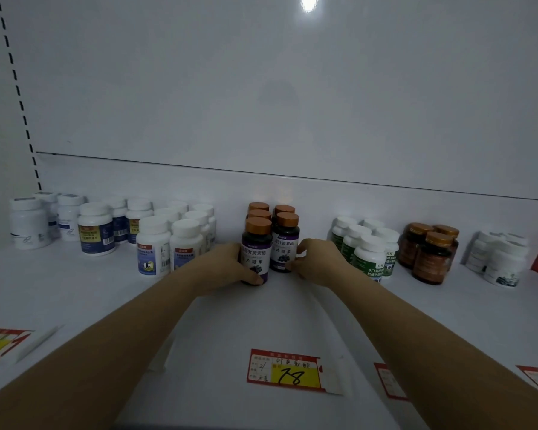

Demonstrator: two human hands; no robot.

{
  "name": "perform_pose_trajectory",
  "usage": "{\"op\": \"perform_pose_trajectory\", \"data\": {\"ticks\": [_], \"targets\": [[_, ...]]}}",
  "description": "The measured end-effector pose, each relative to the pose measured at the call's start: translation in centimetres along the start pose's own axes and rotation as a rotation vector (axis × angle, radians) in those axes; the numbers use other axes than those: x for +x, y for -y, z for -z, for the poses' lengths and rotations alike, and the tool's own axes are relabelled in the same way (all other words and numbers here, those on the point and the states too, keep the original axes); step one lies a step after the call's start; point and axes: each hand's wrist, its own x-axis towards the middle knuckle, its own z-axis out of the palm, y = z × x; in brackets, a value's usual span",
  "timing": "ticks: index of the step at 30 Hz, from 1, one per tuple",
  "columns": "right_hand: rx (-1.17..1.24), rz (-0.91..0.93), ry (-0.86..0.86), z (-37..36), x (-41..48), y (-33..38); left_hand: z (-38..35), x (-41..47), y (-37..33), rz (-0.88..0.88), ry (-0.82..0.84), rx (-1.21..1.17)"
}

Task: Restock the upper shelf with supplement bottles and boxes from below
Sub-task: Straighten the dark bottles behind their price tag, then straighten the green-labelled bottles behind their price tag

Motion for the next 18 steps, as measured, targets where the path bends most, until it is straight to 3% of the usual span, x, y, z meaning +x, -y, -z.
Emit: {"op": "perform_pose_trajectory", "data": {"ticks": [8,12,16,18], "targets": [[0.031,-0.080,0.006,0.0,-0.4,-0.1,0.2,0.0,0.5,0.047,-0.026,0.044],[-0.077,-0.057,0.058,0.5,-1.7,0.5,-0.3,-0.5,-0.6,0.086,-0.102,0.092],[-0.141,0.030,-0.146,3.6,-3.4,1.2,-1.3,-3.3,-3.5,0.073,-0.302,0.189],[-0.052,0.057,-0.299,6.4,-4.0,1.2,-2.6,-4.9,-4.9,-0.036,-0.472,0.255]]}}
